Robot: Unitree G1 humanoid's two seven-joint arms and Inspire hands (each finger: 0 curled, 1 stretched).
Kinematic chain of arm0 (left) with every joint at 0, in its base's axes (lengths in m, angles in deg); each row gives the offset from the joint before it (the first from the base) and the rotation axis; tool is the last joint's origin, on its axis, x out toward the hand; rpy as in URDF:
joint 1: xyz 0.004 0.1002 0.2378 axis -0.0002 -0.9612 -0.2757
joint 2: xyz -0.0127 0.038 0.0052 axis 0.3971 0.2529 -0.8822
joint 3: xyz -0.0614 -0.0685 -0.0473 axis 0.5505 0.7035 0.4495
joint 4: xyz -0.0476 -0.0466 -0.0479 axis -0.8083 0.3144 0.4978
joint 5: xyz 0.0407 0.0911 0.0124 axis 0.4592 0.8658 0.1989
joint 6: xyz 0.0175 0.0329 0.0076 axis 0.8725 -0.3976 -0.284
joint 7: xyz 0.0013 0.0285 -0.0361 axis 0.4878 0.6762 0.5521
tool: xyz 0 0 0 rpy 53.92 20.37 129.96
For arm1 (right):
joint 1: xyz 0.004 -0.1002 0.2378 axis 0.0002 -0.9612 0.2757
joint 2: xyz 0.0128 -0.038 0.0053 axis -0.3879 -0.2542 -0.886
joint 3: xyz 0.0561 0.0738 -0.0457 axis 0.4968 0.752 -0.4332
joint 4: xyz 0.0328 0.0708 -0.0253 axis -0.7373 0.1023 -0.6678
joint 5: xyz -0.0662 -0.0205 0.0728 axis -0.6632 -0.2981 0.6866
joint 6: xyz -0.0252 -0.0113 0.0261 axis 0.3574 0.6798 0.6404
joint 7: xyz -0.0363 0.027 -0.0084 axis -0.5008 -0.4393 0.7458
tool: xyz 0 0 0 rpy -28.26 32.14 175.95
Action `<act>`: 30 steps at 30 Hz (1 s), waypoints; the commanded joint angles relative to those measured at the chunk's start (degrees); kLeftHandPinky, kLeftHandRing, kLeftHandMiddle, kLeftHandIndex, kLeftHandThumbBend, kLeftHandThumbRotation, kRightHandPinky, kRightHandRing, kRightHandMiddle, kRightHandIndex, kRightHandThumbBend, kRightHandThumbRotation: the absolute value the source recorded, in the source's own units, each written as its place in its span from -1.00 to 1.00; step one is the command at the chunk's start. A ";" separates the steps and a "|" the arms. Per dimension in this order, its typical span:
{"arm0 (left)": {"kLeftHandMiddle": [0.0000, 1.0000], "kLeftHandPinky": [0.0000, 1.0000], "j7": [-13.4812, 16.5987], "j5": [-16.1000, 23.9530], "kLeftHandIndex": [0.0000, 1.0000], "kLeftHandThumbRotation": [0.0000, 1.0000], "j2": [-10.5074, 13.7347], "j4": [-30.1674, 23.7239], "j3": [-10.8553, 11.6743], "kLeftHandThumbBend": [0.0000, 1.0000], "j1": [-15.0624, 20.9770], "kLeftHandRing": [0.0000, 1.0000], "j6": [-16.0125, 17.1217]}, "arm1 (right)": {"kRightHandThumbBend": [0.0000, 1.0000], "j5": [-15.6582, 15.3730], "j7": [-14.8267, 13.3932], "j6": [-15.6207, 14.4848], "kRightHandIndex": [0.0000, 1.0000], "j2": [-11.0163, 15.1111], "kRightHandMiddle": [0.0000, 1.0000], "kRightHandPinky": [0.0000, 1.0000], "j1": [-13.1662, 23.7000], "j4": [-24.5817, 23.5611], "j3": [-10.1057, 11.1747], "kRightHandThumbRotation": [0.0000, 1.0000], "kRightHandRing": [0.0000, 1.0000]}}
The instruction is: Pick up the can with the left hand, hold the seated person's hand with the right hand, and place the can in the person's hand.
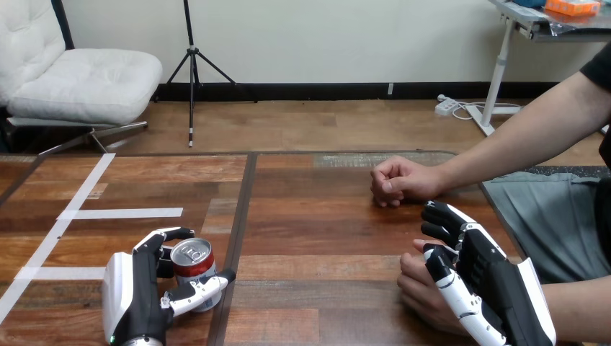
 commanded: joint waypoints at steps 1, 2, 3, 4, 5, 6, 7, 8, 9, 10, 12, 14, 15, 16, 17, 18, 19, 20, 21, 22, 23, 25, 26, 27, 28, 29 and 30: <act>-0.04 0.20 0.96 1.37 0.27 -1.00 0.11 0.72 -1.00 0.57 3.81 0.01 1.56 | 0.19 1.20 0.23 1.09 0.66 0.62 0.71 0.55 2.72 -1.01 0.11 0.29 0.68; -0.04 0.20 0.97 1.41 0.27 -1.00 0.13 0.69 -1.03 0.57 3.81 0.01 1.51 | 0.18 1.25 0.27 1.06 0.66 0.64 0.71 0.55 2.70 -1.04 0.11 0.29 0.68; -0.04 0.20 0.98 1.43 0.27 -1.00 0.13 0.66 -1.06 0.57 3.81 0.01 1.47 | 0.18 1.29 0.31 1.04 0.66 0.66 0.70 0.55 2.68 -1.06 0.11 0.28 0.68; -0.04 0.20 1.00 1.40 0.26 -1.00 0.13 0.69 -1.07 0.57 3.80 0.01 1.60 | 0.18 1.32 0.34 1.06 0.66 0.68 0.70 0.55 2.68 -1.03 0.12 0.28 0.68; -0.04 0.20 1.02 1.35 0.26 -1.00 0.14 0.73 -1.07 0.57 3.81 0.01 1.71 | 0.19 1.35 0.35 1.09 0.66 0.70 0.70 0.55 2.69 -1.00 0.12 0.28 0.68; -0.04 0.20 1.04 1.33 0.26 -1.00 0.14 0.76 -1.09 0.57 3.81 0.02 1.80 | 0.19 1.37 0.37 1.11 0.66 0.72 0.71 0.55 2.69 -0.98 0.13 0.28 0.68; -0.04 0.19 1.06 1.26 0.26 -1.00 0.13 0.82 -1.08 0.57 3.81 0.02 1.94 | 0.19 1.35 0.36 1.09 0.66 0.74 0.71 0.55 2.68 -0.98 0.13 0.28 0.68; -0.04 0.19 1.08 1.23 0.26 -1.00 0.11 0.86 -1.08 0.57 3.81 0.02 2.02 | 0.19 1.34 0.36 1.07 0.66 0.75 0.71 0.56 2.67 -0.99 0.13 0.28 0.68; -0.04 0.19 1.09 1.20 0.26 -1.00 0.10 0.89 -1.08 0.57 3.81 0.02 2.09 | 0.19 1.33 0.36 1.06 0.66 0.76 0.71 0.56 2.66 -1.00 0.14 0.28 0.68; -0.04 0.19 1.15 1.17 0.26 -1.00 0.07 0.91 -1.05 0.57 3.82 0.02 2.17 | 0.19 1.11 0.24 1.00 0.66 0.76 0.71 0.56 2.61 -1.09 0.14 0.28 0.68; -0.04 0.19 1.21 1.14 0.25 -1.00 0.03 0.94 -1.03 0.57 3.83 0.02 2.26 | 0.19 0.84 0.10 0.94 0.67 0.76 0.71 0.56 2.56 -1.19 0.15 0.28 0.68; -0.04 0.18 1.23 1.02 0.25 -1.00 -0.01 1.03 -0.98 0.57 3.85 0.01 2.50 | 0.19 0.51 -0.09 0.74 0.67 0.73 0.70 0.56 2.45 -1.42 0.16 0.29 0.68; -0.04 0.18 1.24 0.99 0.25 -1.00 -0.02 1.07 -0.97 0.56 3.86 0.01 2.57 | 0.19 0.43 -0.14 0.69 0.67 0.72 0.70 0.56 2.42 -1.48 0.16 0.29 0.68; -0.04 0.18 1.22 0.95 0.25 -1.00 -0.03 1.03 -0.96 0.56 3.85 0.01 2.57 | 0.19 0.33 -0.13 0.84 0.67 0.76 0.70 0.56 2.44 -1.41 0.17 0.29 0.68; -0.04 0.17 1.21 0.94 0.24 -1.00 -0.04 1.00 -0.95 0.55 3.84 0.01 2.55 | 0.18 0.28 -0.11 0.97 0.67 0.80 0.70 0.56 2.47 -1.34 0.17 0.29 0.68; -0.04 0.16 1.20 0.93 0.24 -1.00 -0.03 0.98 -0.95 0.55 3.83 0.01 2.55 | 0.18 0.24 -0.10 1.06 0.67 0.81 0.70 0.57 2.48 -1.29 0.17 0.30 0.68; -0.04 0.16 1.13 0.81 0.24 -1.00 -0.06 0.95 -0.91 0.55 3.82 0.01 2.60 | 0.17 0.25 -0.05 1.18 0.67 0.85 0.70 0.57 2.51 -1.18 0.17 0.30 0.68; -0.04 0.16 1.08 0.72 0.24 -1.00 -0.08 0.94 -0.88 0.55 3.81 0.01 2.65 | 0.17 0.27 -0.02 1.24 0.67 0.86 0.71 0.57 2.52 -1.12 0.17 0.30 0.68; -0.04 0.15 1.04 0.66 0.24 -1.00 -0.09 0.93 -0.86 0.55 3.80 0.01 2.68 | 0.17 0.29 0.01 1.28 0.67 0.87 0.71 0.57 2.54 -1.07 0.18 0.30 0.68; -0.04 0.15 0.98 0.54 0.24 -1.00 -0.11 0.94 -0.83 0.55 3.80 0.01 2.77 | 0.16 0.35 0.06 1.31 0.67 0.89 0.71 0.57 2.55 -1.02 0.17 0.30 0.68; -0.04 0.15 0.94 0.47 0.24 -1.00 -0.12 0.93 -0.80 0.54 3.79 0.01 2.83 | 0.16 0.39 0.09 1.31 0.67 0.89 0.71 0.57 2.54 -1.03 0.15 0.30 0.68; -0.04 0.15 0.99 0.46 0.24 -1.00 -0.09 0.96 -0.79 0.54 3.79 0.00 2.98 | 0.16 0.37 0.04 1.28 0.67 0.84 0.71 0.57 2.54 -1.01 0.15 0.30 0.69; -0.04 0.15 1.06 0.51 0.24 -1.00 -0.07 1.00 -0.79 0.54 3.79 0.00 3.06 | 0.16 0.33 -0.01 1.26 0.67 0.81 0.71 0.58 2.55 -0.99 0.15 0.30 0.69; -0.04 0.15 1.10 0.54 0.24 -1.00 -0.06 1.03 -0.79 0.54 3.80 0.00 3.11 | 0.16 0.31 -0.04 1.25 0.67 0.79 0.71 0.58 2.56 -0.97 0.16 0.30 0.69; -0.04 0.15 1.08 0.52 0.24 -1.00 -0.07 0.94 -0.77 0.54 3.78 0.00 3.08 | 0.16 0.38 0.01 1.27 0.67 0.80 0.71 0.58 2.59 -0.91 0.15 0.30 0.69; -0.04 0.15 1.03 0.50 0.24 -1.00 -0.08 0.84 -0.75 0.54 3.74 0.00 3.03 | 0.16 0.44 0.06 1.29 0.67 0.81 0.71 0.58 2.59 -0.89 0.13 0.30 0.69; -0.04 0.15 1.00 0.48 0.24 -1.00 -0.09 0.78 -0.74 0.54 3.71 0.00 3.01 | 0.16 0.48 0.09 1.30 0.67 0.81 0.71 0.59 2.59 -0.88 0.12 0.30 0.69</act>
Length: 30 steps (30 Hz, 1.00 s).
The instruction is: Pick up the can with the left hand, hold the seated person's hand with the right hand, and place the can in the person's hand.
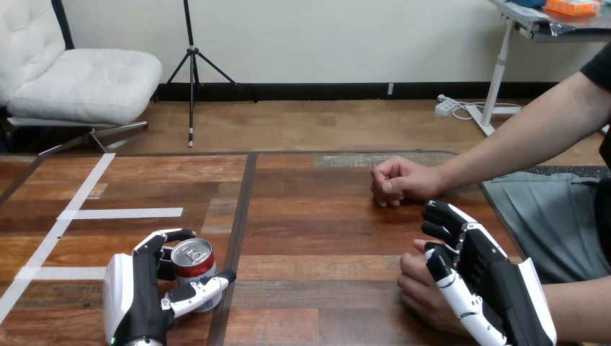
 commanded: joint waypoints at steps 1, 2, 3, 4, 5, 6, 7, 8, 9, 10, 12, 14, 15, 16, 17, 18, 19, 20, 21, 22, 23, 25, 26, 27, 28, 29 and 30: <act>-0.04 0.15 0.34 0.59 0.24 -1.00 0.02 -0.12 -0.61 0.54 3.70 0.00 1.68 | 0.16 -0.14 -0.16 1.39 0.67 0.82 0.71 0.59 2.60 -0.88 0.13 0.30 0.69; -0.04 0.15 0.40 0.65 0.24 -1.00 0.05 -0.10 -0.62 0.54 3.70 0.00 1.74 | 0.15 -0.34 -0.25 1.45 0.67 0.84 0.71 0.59 2.61 -0.89 0.14 0.30 0.69; -0.04 0.15 0.44 0.69 0.24 -1.00 0.07 -0.08 -0.63 0.54 3.71 0.00 1.78 | 0.15 -0.47 -0.31 1.49 0.67 0.85 0.71 0.59 2.62 -0.89 0.16 0.30 0.69; -0.04 0.15 0.44 0.54 0.24 -1.00 0.00 -0.09 -0.56 0.54 3.70 0.00 1.90 | 0.15 -0.56 -0.40 1.33 0.67 0.81 0.71 0.59 2.55 -1.03 0.17 0.30 0.69; -0.04 0.15 0.42 0.42 0.24 -1.00 -0.06 -0.10 -0.50 0.54 3.69 0.00 1.98 | 0.15 -0.58 -0.44 1.19 0.67 0.76 0.71 0.59 2.50 -1.13 0.18 0.30 0.69; -0.04 0.15 0.41 0.34 0.24 -1.00 -0.10 -0.10 -0.46 0.54 3.69 0.00 2.04 | 0.15 -0.60 -0.47 1.10 0.67 0.74 0.71 0.59 2.47 -1.20 0.18 0.30 0.69; -0.04 0.16 0.39 0.26 0.24 -1.00 -0.12 -0.08 -0.43 0.54 3.69 0.00 2.16 | 0.15 -0.47 -0.40 1.12 0.67 0.73 0.71 0.59 2.48 -1.17 0.17 0.30 0.69; -0.04 0.16 0.39 0.23 0.23 -1.00 -0.12 -0.06 -0.41 0.54 3.69 0.00 2.24 | 0.15 -0.37 -0.33 1.16 0.67 0.73 0.71 0.59 2.51 -1.12 0.16 0.30 0.69; -0.04 0.15 0.38 0.21 0.23 -1.00 -0.12 -0.05 -0.40 0.54 3.69 0.00 2.30 | 0.15 -0.30 -0.28 1.19 0.67 0.73 0.71 0.59 2.52 -1.09 0.15 0.30 0.69; -0.04 0.15 0.42 0.21 0.23 -1.00 -0.12 -0.05 -0.40 0.54 3.69 0.00 2.41 | 0.15 -0.31 -0.28 1.26 0.67 0.73 0.71 0.59 2.55 -1.03 0.16 0.30 0.69; -0.04 0.15 0.47 0.22 0.23 -1.00 -0.11 -0.06 -0.39 0.53 3.68 0.00 2.53 | 0.15 -0.37 -0.30 1.33 0.67 0.73 0.71 0.60 2.58 -0.97 0.18 0.30 0.69; -0.04 0.15 0.31 0.06 0.23 -1.00 -0.11 -0.15 -0.37 0.53 3.62 -0.01 2.86 | 0.14 -0.13 -0.13 1.59 0.67 0.75 0.71 0.60 2.65 -0.77 0.15 0.29 0.69; -0.04 0.14 0.27 0.01 0.23 -1.00 -0.12 -0.16 -0.35 0.52 3.61 -0.01 2.96 | 0.14 -0.06 -0.08 1.67 0.67 0.75 0.71 0.60 2.67 -0.71 0.14 0.29 0.70; -0.04 0.14 0.26 -0.05 0.23 -1.00 -0.12 -0.16 -0.34 0.52 3.61 -0.01 3.21 | 0.13 -0.04 -0.05 1.81 0.67 0.79 0.71 0.60 2.72 -0.55 0.17 0.29 0.70; -0.04 0.13 0.28 -0.08 0.23 -1.00 -0.12 -0.14 -0.32 0.52 3.61 -0.01 3.37 | 0.13 -0.06 -0.05 1.89 0.67 0.81 0.71 0.60 2.75 -0.44 0.19 0.29 0.70; -0.04 0.13 0.29 -0.11 0.22 -1.00 -0.12 -0.12 -0.32 0.51 3.62 -0.02 3.50 | 0.13 -0.06 -0.04 1.94 0.67 0.83 0.71 0.60 2.77 -0.37 0.20 0.29 0.70; -0.04 0.13 0.27 -0.16 0.22 -1.00 -0.13 -0.13 -0.31 0.51 3.62 -0.02 3.66 | 0.13 -0.14 -0.08 1.87 0.67 0.83 0.72 0.60 2.74 -0.42 0.21 0.29 0.70; -0.04 0.12 0.25 -0.19 0.22 -1.00 -0.13 -0.13 -0.30 0.51 3.62 -0.02 3.76 | 0.13 -0.20 -0.11 1.79 0.67 0.83 0.71 0.60 2.71 -0.48 0.21 0.29 0.70; -0.04 0.12 0.24 -0.21 0.22 -1.00 -0.14 -0.12 -0.29 0.51 3.63 -0.03 3.83 | 0.13 -0.24 -0.13 1.74 0.67 0.83 0.71 0.59 2.69 -0.52 0.21 0.29 0.69; -0.05 0.11 0.23 -0.24 0.22 -1.00 -0.15 -0.20 -0.30 0.50 3.60 -0.03 4.04 | 0.14 -0.31 -0.18 1.59 0.67 0.82 0.71 0.59 2.63 -0.63 0.21 0.29 0.69; -0.05 0.11 0.25 -0.24 0.21 -1.00 -0.16 -0.21 -0.31 0.50 3.60 -0.04 4.20 | 0.14 -0.35 -0.21 1.51 0.67 0.82 0.71 0.59 2.61 -0.67 0.21 0.29 0.69; -0.05 0.10 0.24 -0.42 0.21 -1.00 -0.25 -0.20 -0.25 0.50 3.61 -0.04 4.57 | 0.15 -0.66 -0.42 1.51 0.67 0.79 0.71 0.58 2.60 -0.63 0.28 0.29 0.69; -0.05 0.09 0.23 -0.55 0.21 -1.00 -0.31 -0.18 -0.21 0.49 3.63 -0.05 4.74 | 0.15 -0.86 -0.56 1.57 0.66 0.77 0.71 0.58 2.61 -0.57 0.32 0.29 0.69; -0.05 0.09 0.22 -0.64 0.21 -1.00 -0.35 -0.16 -0.17 0.49 3.64 -0.05 4.86 | 0.15 -1.00 -0.65 1.60 0.66 0.75 0.71 0.58 2.62 -0.53 0.35 0.29 0.69; -0.06 0.08 0.10 -0.87 0.20 -1.00 -0.47 -0.29 -0.10 0.49 3.62 -0.06 4.84 | 0.15 -1.17 -0.75 1.50 0.66 0.71 0.71 0.58 2.56 -0.67 0.37 0.30 0.68; -0.06 0.08 0.01 -1.00 0.20 -1.00 -0.54 -0.38 -0.05 0.49 3.61 -0.06 4.81 | 0.16 -1.26 -0.80 1.41 0.66 0.68 0.71 0.58 2.52 -0.78 0.37 0.30 0.68; -0.06 0.08 -0.05 -1.10 0.20 -1.00 -0.59 -0.44 -0.02 0.49 3.60 -0.06 4.80 | 0.16 -1.33 -0.83 1.35 0.66 0.65 0.70 0.57 2.49 -0.85 0.37 0.30 0.68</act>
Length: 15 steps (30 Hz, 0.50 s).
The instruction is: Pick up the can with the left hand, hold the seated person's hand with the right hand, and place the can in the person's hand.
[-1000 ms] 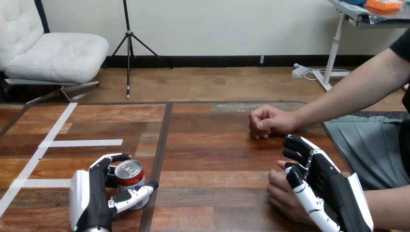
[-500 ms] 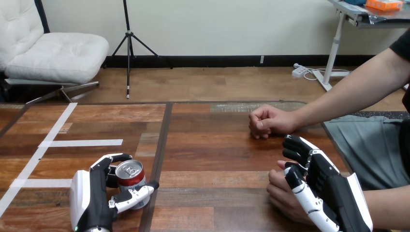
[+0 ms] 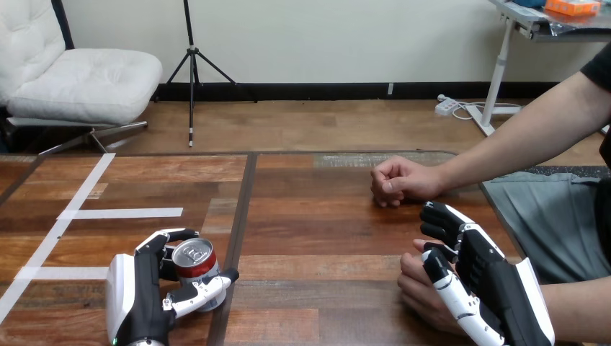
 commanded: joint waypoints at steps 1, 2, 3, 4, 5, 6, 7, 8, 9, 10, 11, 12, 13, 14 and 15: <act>-0.06 0.07 -0.12 -0.56 0.20 -1.00 -0.35 -1.41 -0.04 0.48 3.60 -0.07 2.48 | 0.16 -0.07 -0.65 1.15 0.66 0.62 0.70 0.58 2.43 -0.96 0.28 0.31 0.68; -0.06 0.07 -0.19 -0.63 0.20 -1.00 -0.36 -1.51 -0.03 0.48 3.59 -0.07 2.53 | 0.16 0.01 -0.60 1.08 0.66 0.61 0.71 0.58 2.40 -1.01 0.26 0.31 0.68; -0.06 0.07 -0.24 -0.67 0.20 -1.00 -0.37 -1.57 -0.02 0.48 3.58 -0.07 2.56 | 0.16 0.07 -0.56 1.02 0.66 0.60 0.71 0.58 2.37 -1.04 0.25 0.31 0.68; -0.06 0.07 -0.14 -0.60 0.20 -1.00 -0.34 -1.65 -0.03 0.48 3.63 -0.07 2.75 | 0.17 0.10 -0.52 1.01 0.66 0.61 0.71 0.58 2.40 -1.03 0.25 0.31 0.69; -0.06 0.06 -0.06 -0.53 0.20 -1.00 -0.31 -1.69 -0.04 0.47 3.68 -0.07 2.89 | 0.17 0.10 -0.51 1.02 0.66 0.62 0.71 0.58 2.43 -1.01 0.24 0.31 0.69; -0.06 0.06 -0.01 -0.49 0.20 -1.00 -0.30 -1.71 -0.04 0.47 3.71 -0.07 2.98 | 0.17 0.10 -0.50 1.02 0.66 0.62 0.71 0.58 2.45 -0.99 0.24 0.31 0.69; -0.06 0.06 -0.02 -0.55 0.20 -1.00 -0.33 -2.00 -0.03 0.47 3.68 -0.08 3.12 | 0.17 0.31 -0.39 1.04 0.66 0.62 0.71 0.58 2.47 -0.95 0.22 0.31 0.69; -0.06 0.05 -0.05 -0.61 0.20 -1.00 -0.36 -2.21 -0.01 0.47 3.65 -0.08 3.19 | 0.16 0.46 -0.30 1.06 0.66 0.61 0.71 0.58 2.48 -0.93 0.20 0.31 0.69; -0.06 0.04 -0.07 -0.65 0.20 -1.00 -0.38 -2.34 0.00 0.47 3.63 -0.08 3.24 | 0.16 0.57 -0.25 1.06 0.66 0.61 0.71 0.58 2.48 -0.92 0.19 0.31 0.69; -0.06 0.04 -0.10 -0.71 0.20 -1.00 -0.44 -2.75 0.04 0.46 3.59 -0.08 3.13 | 0.16 0.57 -0.25 1.13 0.66 0.62 0.71 0.58 2.49 -0.87 0.19 0.31 0.69; -0.06 0.03 -0.11 -0.74 0.20 -1.00 -0.48 -3.01 0.06 0.47 3.57 -0.09 3.04 | 0.16 0.54 -0.27 1.17 0.66 0.63 0.71 0.58 2.50 -0.84 0.20 0.31 0.69; -0.06 0.02 -0.12 -0.77 0.20 -1.00 -0.51 -3.18 0.08 0.47 3.56 -0.09 2.98 | 0.16 0.52 -0.29 1.20 0.66 0.64 0.71 0.58 2.50 -0.82 0.21 0.31 0.69; -0.06 0.01 -0.23 -0.95 0.20 -1.00 -0.59 -3.55 0.14 0.47 3.57 -0.10 2.94 | 0.16 0.30 -0.38 1.27 0.66 0.68 0.71 0.58 2.57 -0.74 0.23 0.31 0.69; -0.06 0.00 -0.31 -1.09 0.20 -1.00 -0.65 -3.76 0.18 0.47 3.58 -0.10 2.93 | 0.16 0.14 -0.44 1.32 0.66 0.71 0.71 0.58 2.61 -0.69 0.25 0.31 0.69; -0.06 -0.01 -0.37 -1.19 0.20 -1.00 -0.67 -3.88 0.21 0.46 3.61 -0.10 2.93 | 0.16 0.02 -0.49 1.34 0.66 0.72 0.71 0.58 2.67 -0.63 0.25 0.31 0.69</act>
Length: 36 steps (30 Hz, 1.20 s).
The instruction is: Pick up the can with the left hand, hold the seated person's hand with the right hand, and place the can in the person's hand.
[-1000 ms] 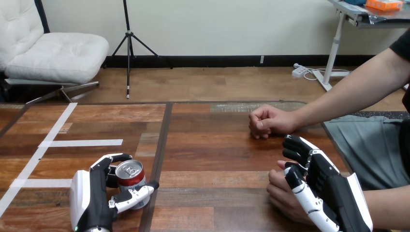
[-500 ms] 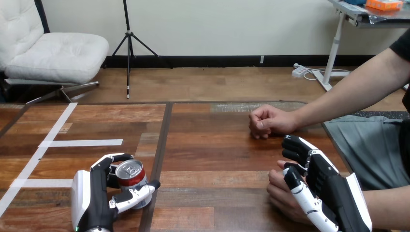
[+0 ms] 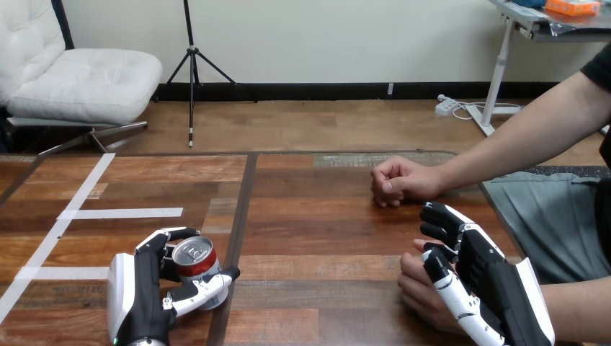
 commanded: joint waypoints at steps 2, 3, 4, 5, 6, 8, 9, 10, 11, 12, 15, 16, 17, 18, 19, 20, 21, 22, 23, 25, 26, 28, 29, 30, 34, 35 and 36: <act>-0.06 -0.02 -0.47 -0.72 0.20 -1.00 -0.57 -4.60 0.23 0.46 3.51 -0.11 1.86 | 0.16 -0.04 -0.55 1.26 0.66 0.68 0.71 0.58 2.68 -0.61 0.25 0.31 0.69; -0.06 -0.03 -0.61 -0.85 0.20 -1.00 -0.59 -4.81 0.27 0.46 3.49 -0.11 1.74 | 0.16 -0.06 -0.57 1.23 0.66 0.66 0.71 0.58 2.69 -0.60 0.25 0.31 0.69; -0.06 -0.04 -0.83 -1.04 0.21 -1.00 -0.57 -5.06 0.31 0.45 3.49 -0.12 1.88 | 0.16 -0.04 -0.54 1.37 0.66 0.66 0.71 0.58 2.74 -0.50 0.23 0.31 0.69; -0.06 -0.05 -0.95 -1.15 0.21 -1.00 -0.55 -5.17 0.35 0.45 3.50 -0.12 2.02 | 0.15 -0.03 -0.50 1.49 0.66 0.67 0.71 0.58 2.78 -0.43 0.22 0.31 0.69; -0.06 -0.06 -1.05 -1.22 0.21 -1.00 -0.53 -5.26 0.37 0.45 3.50 -0.12 2.11 | 0.15 -0.02 -0.48 1.57 0.66 0.68 0.71 0.58 2.81 -0.39 0.21 0.31 0.69; -0.06 -0.07 -1.09 -1.25 0.21 -1.00 -0.49 -5.67 0.41 0.45 3.51 -0.13 2.34 | 0.15 0.07 -0.40 1.32 0.66 0.67 0.71 0.58 2.75 -0.60 0.15 0.31 0.69; -0.06 -0.07 -1.11 -1.26 0.21 -1.00 -0.48 -5.77 0.43 0.45 3.52 -0.13 2.38 | 0.14 0.08 -0.38 1.23 0.67 0.66 0.71 0.58 2.75 -0.64 0.12 0.31 0.69; -0.06 -0.07 -1.04 -1.12 0.21 -1.00 -0.46 -6.08 0.44 0.45 3.53 -0.13 2.44 | 0.14 0.01 -0.44 1.13 0.67 0.64 0.71 0.58 2.73 -0.73 0.13 0.31 0.69; -0.07 -0.07 -1.00 -1.02 0.21 -1.00 -0.45 -6.26 0.45 0.46 3.55 -0.13 2.46 | 0.14 -0.06 -0.50 1.09 0.67 0.61 0.71 0.57 2.74 -0.75 0.13 0.31 0.69; -0.07 -0.08 -0.98 -0.94 0.21 -1.00 -0.44 -6.39 0.47 0.46 3.56 -0.13 2.46 | 0.14 -0.11 -0.53 1.06 0.67 0.60 0.71 0.57 2.74 -0.76 0.13 0.31 0.69; -0.07 -0.08 -1.37 -0.89 0.21 -1.00 -0.35 -7.24 0.49 0.47 3.50 -0.13 2.11 | 0.14 0.20 -0.38 1.20 0.67 0.53 0.71 0.57 2.87 -0.53 0.06 0.30 0.68; -0.07 -0.08 -1.55 -0.88 0.21 -1.00 -0.28 -7.59 0.49 0.47 3.49 -0.13 2.08 | 0.13 0.05 -0.49 1.23 0.67 0.50 0.71 0.57 2.90 -0.49 0.07 0.30 0.68; -0.07 -0.08 -1.67 -0.87 0.21 -1.00 -0.23 -7.78 0.50 0.47 3.49 -0.13 2.09 | 0.14 -0.10 -0.59 1.23 0.67 0.48 0.71 0.57 2.92 -0.48 0.09 0.30 0.68; -0.07 -0.07 -1.76 -0.86 0.21 -1.00 -0.20 -7.90 0.52 0.47 3.49 -0.13 2.09 | 0.14 -0.21 -0.67 1.22 0.67 0.46 0.71 0.57 2.95 -0.45 0.09 0.30 0.68; -0.08 -0.07 -1.95 -0.79 0.21 -1.00 -0.12 -8.28 0.49 0.47 3.46 -0.13 1.96 | 0.14 -0.30 -0.73 1.06 0.67 0.43 0.71 0.57 2.91 -0.56 0.09 0.30 0.68; -0.08 -0.07 -2.07 -0.73 0.21 -1.00 -0.07 -8.51 0.48 0.47 3.45 -0.13 1.86 | 0.14 -0.35 -0.77 0.94 0.67 0.41 0.71 0.57 2.90 -0.61 0.08 0.30 0.68; -0.08 -0.07 -2.34 -0.76 0.21 -1.00 -0.06 -9.08 0.47 0.47 3.38 -0.13 1.61 | 0.14 -0.37 -0.81 0.75 0.67 0.37 0.71 0.57 2.85 -0.71 0.06 0.30 0.68; -0.08 -0.06 -2.55 -0.79 0.21 -1.00 -0.06 -9.47 0.48 0.46 3.34 -0.12 1.43 | 0.14 -0.39 -0.84 0.62 0.67 0.34 0.71 0.57 2.84 -0.76 0.05 0.30 0.68; -0.08 -0.06 -2.69 -0.82 0.21 -1.00 -0.08 -9.70 0.50 0.46 3.31 -0.12 1.31 | 0.14 -0.40 -0.86 0.56 0.67 0.32 0.71 0.57 2.84 -0.78 0.04 0.30 0.68; -0.08 -0.05 -3.28 -0.97 0.21 -1.00 -0.09 -10.46 0.52 0.46 3.23 -0.12 1.05 | 0.15 -0.50 -0.98 0.47 0.67 0.26 0.71 0.57 2.88 -0.77 0.00 0.30 0.69; -0.08 -0.05 -3.47 -1.01 0.21 -1.00 -0.10 -10.63 0.56 0.46 3.22 -0.12 0.99 | 0.15 -0.54 -1.03 0.46 0.67 0.23 0.71 0.57 2.92 -0.74 -0.02 0.30 0.69; -0.08 -0.05 -3.86 -0.92 0.20 -1.00 -0.06 -11.22 0.54 0.45 3.24 -0.12 0.98 | 0.15 -0.51 -1.10 0.48 0.67 0.14 0.71 0.58 3.01 -0.62 -0.06 0.30 0.69; -0.08 -0.05 -3.99 -0.89 0.20 -1.00 -0.06 -11.35 0.57 0.45 3.26 -0.12 0.98 | 0.15 -0.52 -1.13 0.49 0.67 0.11 0.71 0.58 3.06 -0.56 -0.08 0.30 0.69; -0.08 -0.05 -4.35 -0.92 0.20 -1.00 -0.04 -11.78 0.53 0.45 3.24 -0.13 0.93 | 0.15 -0.36 -1.06 0.41 0.67 0.08 0.71 0.58 3.08 -0.55 -0.12 0.30 0.69; -0.08 -0.07 -5.08 -0.57 0.20 -1.00 -0.08 -13.04 0.49 0.45 3.28 -0.14 0.19 | 0.15 -0.21 -1.06 0.10 0.67 -0.05 0.71 0.58 3.18 -0.54 -0.20 0.30 0.69; -0.08 -0.07 -5.17 -0.45 0.20 -1.00 -0.10 -13.23 0.50 0.45 3.31 -0.14 -0.01 | 0.15 -0.23 -1.10 0.05 0.67 -0.08 0.71 0.58 3.22 -0.52 -0.21 0.29 0.69; -0.08 -0.08 -5.30 -0.28 0.20 -1.00 -0.12 -13.60 0.47 0.46 3.36 -0.14 -0.18 | 0.15 -0.21 -1.10 0.04 0.67 -0.09 0.71 0.58 3.26 -0.48 -0.20 0.29 0.69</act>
